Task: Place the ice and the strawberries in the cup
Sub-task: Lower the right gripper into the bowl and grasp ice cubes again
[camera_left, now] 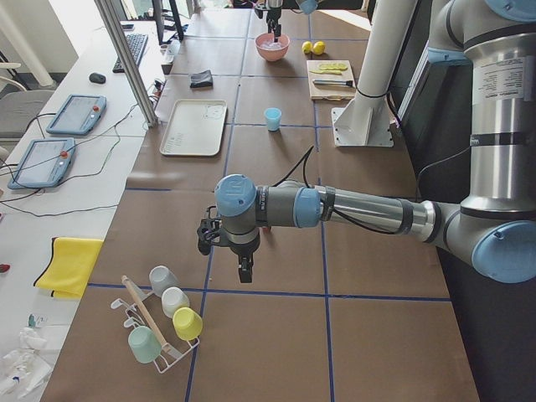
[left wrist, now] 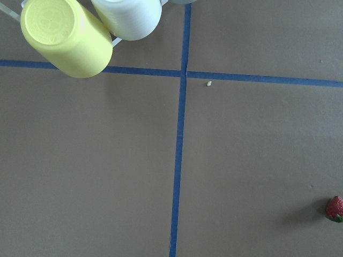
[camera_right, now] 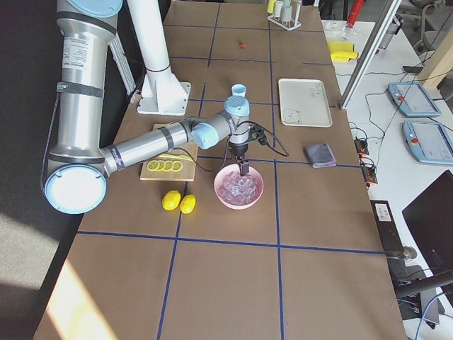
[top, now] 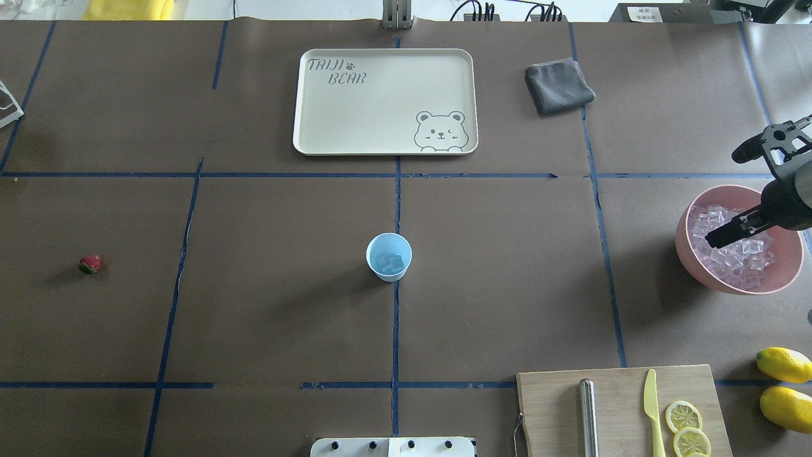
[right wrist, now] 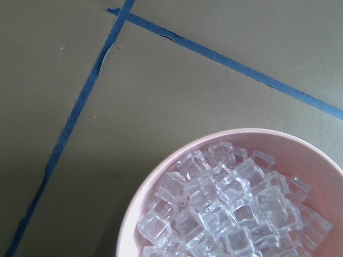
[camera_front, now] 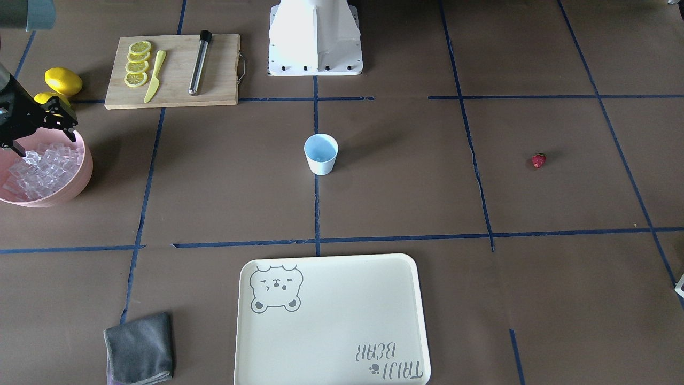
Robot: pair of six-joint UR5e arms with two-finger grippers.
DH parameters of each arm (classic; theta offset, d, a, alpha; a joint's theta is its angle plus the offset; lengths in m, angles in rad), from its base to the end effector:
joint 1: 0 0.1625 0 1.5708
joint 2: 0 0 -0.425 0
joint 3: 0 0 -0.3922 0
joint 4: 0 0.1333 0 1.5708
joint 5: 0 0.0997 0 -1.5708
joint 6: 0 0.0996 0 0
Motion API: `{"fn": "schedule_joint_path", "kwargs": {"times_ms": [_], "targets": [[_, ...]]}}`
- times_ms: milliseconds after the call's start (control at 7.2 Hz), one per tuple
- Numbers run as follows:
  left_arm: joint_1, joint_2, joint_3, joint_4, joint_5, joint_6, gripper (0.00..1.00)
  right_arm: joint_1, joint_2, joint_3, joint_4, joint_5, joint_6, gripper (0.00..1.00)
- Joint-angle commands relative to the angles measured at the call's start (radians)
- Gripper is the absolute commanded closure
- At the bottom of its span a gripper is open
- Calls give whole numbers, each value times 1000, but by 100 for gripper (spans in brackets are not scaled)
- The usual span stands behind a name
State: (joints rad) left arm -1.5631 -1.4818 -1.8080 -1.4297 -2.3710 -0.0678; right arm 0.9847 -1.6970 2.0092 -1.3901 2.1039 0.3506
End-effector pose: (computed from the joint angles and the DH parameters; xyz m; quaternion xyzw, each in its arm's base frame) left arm -0.0584 -0.4508 0.5966 -0.0114 0.3894 -0.0263 0.9206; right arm -0.1790 -0.4191 0.4920 0.0947 -0.3342 -0.1737 0.9215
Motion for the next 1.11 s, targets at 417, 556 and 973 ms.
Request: {"fn": "schedule_joint_path", "kwargs": {"times_ms": [417,556,973], "targets": [[0,0,-16,3,-1,-3,0,15,5,-107,2,5,-12,1],[0,0,-17,2,-1,-3,0,15,5,-116,2,5,-12,2],[2,0,-31,6,-1,-14,0,15,-3,-122,-6,5,-12,15]]}}
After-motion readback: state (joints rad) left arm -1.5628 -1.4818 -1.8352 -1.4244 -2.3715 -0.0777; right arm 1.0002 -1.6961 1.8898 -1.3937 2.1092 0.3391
